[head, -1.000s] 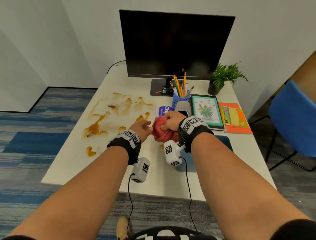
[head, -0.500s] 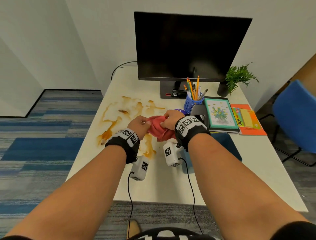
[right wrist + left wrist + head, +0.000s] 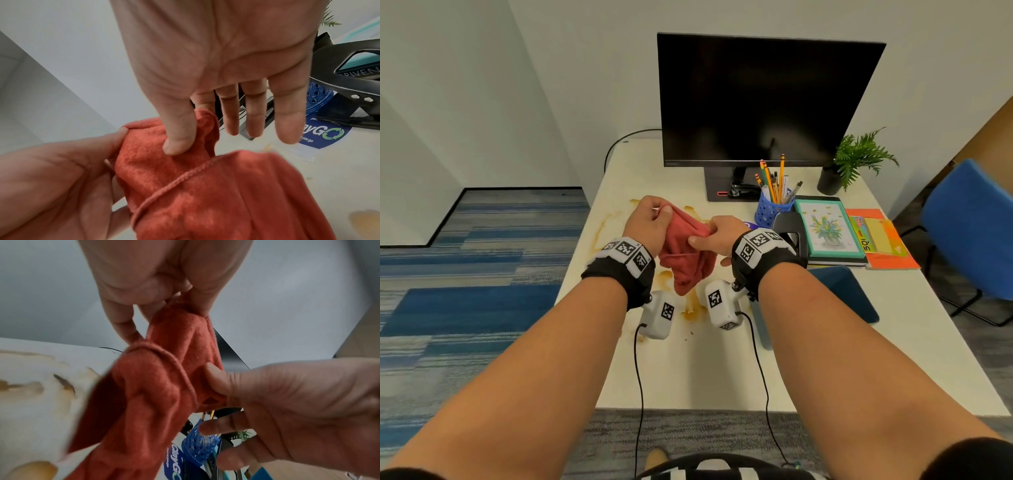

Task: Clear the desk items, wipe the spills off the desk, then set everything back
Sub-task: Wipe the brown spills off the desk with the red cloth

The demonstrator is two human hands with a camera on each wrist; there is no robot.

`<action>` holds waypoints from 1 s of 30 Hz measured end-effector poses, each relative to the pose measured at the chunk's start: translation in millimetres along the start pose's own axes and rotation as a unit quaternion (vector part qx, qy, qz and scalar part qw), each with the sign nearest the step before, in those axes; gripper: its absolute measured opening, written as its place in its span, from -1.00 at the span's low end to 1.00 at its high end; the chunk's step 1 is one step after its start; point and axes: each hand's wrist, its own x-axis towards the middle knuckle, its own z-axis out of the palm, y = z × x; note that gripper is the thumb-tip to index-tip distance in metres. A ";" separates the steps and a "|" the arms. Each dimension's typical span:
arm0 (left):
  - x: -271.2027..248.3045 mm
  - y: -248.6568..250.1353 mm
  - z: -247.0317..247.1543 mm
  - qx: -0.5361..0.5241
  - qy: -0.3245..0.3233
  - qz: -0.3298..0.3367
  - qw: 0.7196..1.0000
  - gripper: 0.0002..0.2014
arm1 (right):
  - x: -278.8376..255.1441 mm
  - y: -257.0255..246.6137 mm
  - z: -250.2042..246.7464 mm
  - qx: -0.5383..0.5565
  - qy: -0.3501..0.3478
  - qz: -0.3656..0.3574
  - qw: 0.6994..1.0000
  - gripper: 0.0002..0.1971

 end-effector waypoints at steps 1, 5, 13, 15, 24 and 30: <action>2.1 -1.2 -3.2 0.008 0.006 0.010 1.000 -0.94 | 0.1 -2.1 0.0 -0.006 -0.002 -0.002 1.000 -0.64; 4.6 0.3 -14.1 0.013 0.020 0.031 0.999 -0.89 | 3.8 -11.6 6.0 -0.025 -0.001 -0.023 0.999 -0.67; 14.0 -1.7 -34.2 -0.004 0.029 0.030 0.999 -0.84 | 12.0 -22.0 18.7 0.003 0.061 -0.041 0.997 -0.88; 14.0 -3.4 -37.9 0.000 0.044 0.032 0.999 -0.79 | 15.3 -26.2 16.7 0.053 0.100 -0.087 0.990 -0.89; 28.0 -12.6 -74.4 -0.019 0.110 0.046 0.993 -0.76 | 25.4 -23.3 47.7 -0.130 0.005 -0.055 0.990 -0.87; 33.1 -31.4 -93.0 -0.004 0.125 0.022 0.992 -0.76 | 36.6 -30.6 31.4 -0.093 0.107 0.026 0.990 -0.72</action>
